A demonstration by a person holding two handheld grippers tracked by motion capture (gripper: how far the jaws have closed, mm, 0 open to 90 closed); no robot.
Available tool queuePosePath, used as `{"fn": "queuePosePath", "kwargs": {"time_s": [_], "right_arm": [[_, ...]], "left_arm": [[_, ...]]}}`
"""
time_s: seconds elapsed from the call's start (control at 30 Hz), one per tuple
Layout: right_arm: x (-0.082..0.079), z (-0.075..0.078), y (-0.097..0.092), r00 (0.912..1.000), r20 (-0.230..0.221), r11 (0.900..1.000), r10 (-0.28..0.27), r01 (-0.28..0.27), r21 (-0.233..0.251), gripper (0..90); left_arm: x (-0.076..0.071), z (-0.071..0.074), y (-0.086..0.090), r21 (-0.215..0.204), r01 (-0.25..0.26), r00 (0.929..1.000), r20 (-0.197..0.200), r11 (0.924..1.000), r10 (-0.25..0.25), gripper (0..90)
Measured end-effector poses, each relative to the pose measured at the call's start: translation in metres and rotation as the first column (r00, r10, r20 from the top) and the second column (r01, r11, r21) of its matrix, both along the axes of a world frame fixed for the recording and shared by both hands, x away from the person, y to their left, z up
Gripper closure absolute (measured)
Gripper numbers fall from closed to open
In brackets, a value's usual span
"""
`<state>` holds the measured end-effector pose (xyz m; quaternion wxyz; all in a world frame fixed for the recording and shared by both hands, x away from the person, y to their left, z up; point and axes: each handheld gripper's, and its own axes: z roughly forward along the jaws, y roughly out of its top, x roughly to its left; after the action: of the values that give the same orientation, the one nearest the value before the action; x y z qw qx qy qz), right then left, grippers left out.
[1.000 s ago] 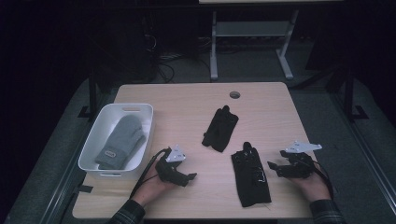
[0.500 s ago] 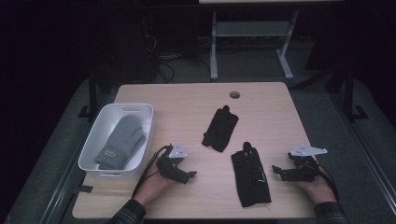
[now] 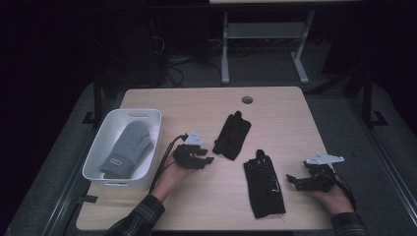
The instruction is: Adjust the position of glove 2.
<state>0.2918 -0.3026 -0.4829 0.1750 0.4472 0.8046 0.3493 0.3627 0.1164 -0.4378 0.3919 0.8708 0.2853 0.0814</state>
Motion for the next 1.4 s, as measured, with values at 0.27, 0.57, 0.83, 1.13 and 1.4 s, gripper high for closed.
{"fn": "queuePosePath", "kwargs": {"time_s": [0.27, 0.57, 0.83, 1.13, 1.4], "right_arm": [[0.000, 0.000, 0.000, 1.0000, 0.000, 1.0000, 0.000, 0.000, 0.000, 10.8], [0.000, 0.000, 0.000, 1.0000, 0.000, 1.0000, 0.000, 0.000, 0.000, 10.7], [0.000, 0.000, 0.000, 1.0000, 0.000, 1.0000, 0.002, -0.002, -0.001, 10.7], [0.000, 0.000, 0.000, 1.0000, 0.001, 1.0000, 0.002, -0.002, -0.001, 10.7], [0.000, 0.000, 0.000, 1.0000, 0.001, 1.0000, 0.003, -0.003, -0.002, 10.7]], "left_arm": [[0.033, 0.004, -0.022, -0.005, 0.001, 1.0000, -0.006, 1.0000, -0.001, 89.4], [0.063, 0.002, -0.054, 0.002, 0.011, 0.9999, 0.001, 0.9999, -0.011, 89.4], [0.083, -0.009, -0.071, 0.031, 0.002, 0.9998, -0.019, 0.9995, -0.001, 89.4], [0.089, -0.023, -0.075, 0.084, 0.007, 0.9991, -0.043, 0.9964, -0.004, 89.5], [0.077, -0.022, -0.068, 0.072, 0.036, 0.9974, -0.065, 0.9967, -0.032, 89.5]]}}
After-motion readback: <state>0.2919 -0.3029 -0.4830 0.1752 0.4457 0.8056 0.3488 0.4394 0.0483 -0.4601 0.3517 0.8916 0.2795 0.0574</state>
